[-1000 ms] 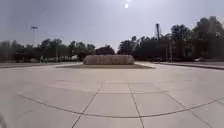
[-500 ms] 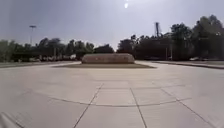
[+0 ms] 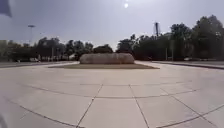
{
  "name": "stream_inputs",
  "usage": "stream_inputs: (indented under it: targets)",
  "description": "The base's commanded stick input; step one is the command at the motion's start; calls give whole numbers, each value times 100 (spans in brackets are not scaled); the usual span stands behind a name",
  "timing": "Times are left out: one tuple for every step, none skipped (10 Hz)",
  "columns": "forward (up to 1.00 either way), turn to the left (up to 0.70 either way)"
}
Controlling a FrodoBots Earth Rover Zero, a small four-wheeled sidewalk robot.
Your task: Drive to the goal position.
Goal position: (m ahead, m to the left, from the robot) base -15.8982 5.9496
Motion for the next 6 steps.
stream_inputs:
  targets:
    - [100,0]
    - [100,0]
    - [100,0]
    - [100,0]
    - [100,0]
    - [100,0]
